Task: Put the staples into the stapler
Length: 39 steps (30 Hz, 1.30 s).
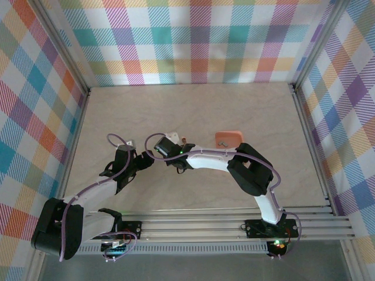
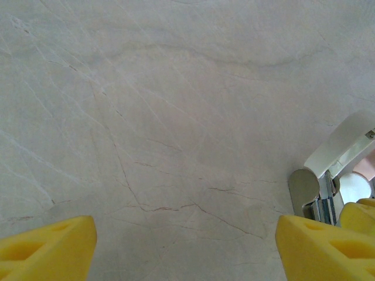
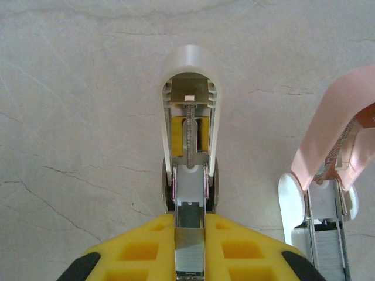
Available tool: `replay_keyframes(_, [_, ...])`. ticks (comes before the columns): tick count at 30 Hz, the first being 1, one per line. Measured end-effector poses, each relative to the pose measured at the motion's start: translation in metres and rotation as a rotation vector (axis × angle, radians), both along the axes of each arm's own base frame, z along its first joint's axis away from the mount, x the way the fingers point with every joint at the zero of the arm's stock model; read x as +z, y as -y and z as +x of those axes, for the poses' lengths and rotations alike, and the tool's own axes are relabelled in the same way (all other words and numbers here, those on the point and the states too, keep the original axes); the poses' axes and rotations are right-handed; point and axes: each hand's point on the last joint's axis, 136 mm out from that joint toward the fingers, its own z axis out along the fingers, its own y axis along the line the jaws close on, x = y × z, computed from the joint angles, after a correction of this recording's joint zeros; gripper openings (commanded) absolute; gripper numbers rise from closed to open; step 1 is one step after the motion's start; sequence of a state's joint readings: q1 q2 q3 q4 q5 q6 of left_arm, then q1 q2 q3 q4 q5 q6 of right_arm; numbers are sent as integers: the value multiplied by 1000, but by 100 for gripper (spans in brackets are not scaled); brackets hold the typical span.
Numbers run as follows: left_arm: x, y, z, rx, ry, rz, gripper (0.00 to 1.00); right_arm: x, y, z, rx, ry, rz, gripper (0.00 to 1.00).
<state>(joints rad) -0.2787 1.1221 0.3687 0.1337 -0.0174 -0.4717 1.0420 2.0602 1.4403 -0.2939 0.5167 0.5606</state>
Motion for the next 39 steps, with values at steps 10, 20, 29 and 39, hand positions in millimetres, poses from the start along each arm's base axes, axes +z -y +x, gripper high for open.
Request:
replay_keyframes(10, [0,0,0,-3,1,4,80,-2,2,-1,-1,-8,-12,16])
replay_keyframes(20, [0,0,0,-3,1,4,80,-2,2,-2,-2,-9,-11,16])
replay_keyframes(29, [0,0,0,-4,1,4,80,-5,2,-1,-1,-12,-14,16])
replay_keyframes(39, [0,0,0,-4,1,5,80,-6,-1,0,3,-12,-15,15])
